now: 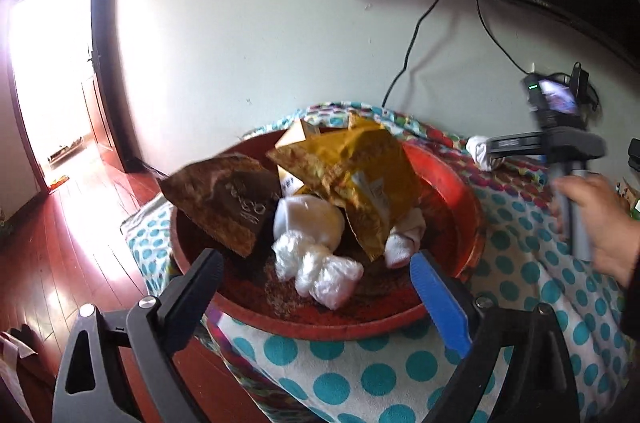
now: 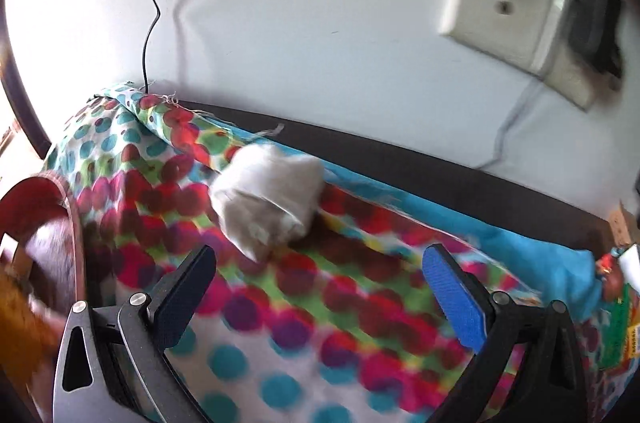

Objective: Organize objects
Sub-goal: 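Grasp the rolled white towel with the right gripper, then carry the towel over the red tray and open the right gripper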

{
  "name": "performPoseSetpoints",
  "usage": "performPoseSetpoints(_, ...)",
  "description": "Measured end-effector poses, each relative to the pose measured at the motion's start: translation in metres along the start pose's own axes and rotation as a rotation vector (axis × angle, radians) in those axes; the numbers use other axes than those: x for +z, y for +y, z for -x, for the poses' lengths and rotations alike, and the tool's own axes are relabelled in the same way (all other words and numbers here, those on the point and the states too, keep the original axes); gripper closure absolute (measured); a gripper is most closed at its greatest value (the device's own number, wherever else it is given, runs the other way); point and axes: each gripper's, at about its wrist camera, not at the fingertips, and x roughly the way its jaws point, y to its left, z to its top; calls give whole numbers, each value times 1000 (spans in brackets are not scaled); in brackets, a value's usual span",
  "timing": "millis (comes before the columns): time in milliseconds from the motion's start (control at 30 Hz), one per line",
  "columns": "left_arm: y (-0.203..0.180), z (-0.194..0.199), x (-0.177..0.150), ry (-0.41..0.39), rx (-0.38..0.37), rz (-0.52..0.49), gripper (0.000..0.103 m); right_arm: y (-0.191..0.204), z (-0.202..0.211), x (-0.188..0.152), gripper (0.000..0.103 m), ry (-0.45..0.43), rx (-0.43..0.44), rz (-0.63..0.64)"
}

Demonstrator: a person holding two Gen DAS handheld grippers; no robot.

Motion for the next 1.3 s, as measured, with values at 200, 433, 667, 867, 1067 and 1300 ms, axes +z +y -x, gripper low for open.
performPoseSetpoints(200, 5, -9, -2, 36, -30, 35, 6, 33, -38, 13, 46, 57, -18, 41)
performPoseSetpoints(433, 6, -17, -4, 61, -20, 50, 6, 35, -32, 14, 77, 17, -12, 26)
performPoseSetpoints(667, 9, -10, 0, 64, 8, 59, 6, 44, 23, 25, 78, -62, 68, 41)
performPoseSetpoints(867, 9, 1, 1, 59, 14, 76, 6, 84, 88, 14, 78, -114, 212, 151)
performPoseSetpoints(1067, 18, 13, -9, 73, 29, 109, 6, 125, 129, -18, 78, -142, 289, 251)
performPoseSetpoints(1300, 31, 22, -13, 74, 46, 147, 6, 141, 146, -51, 78, -103, 327, 273)
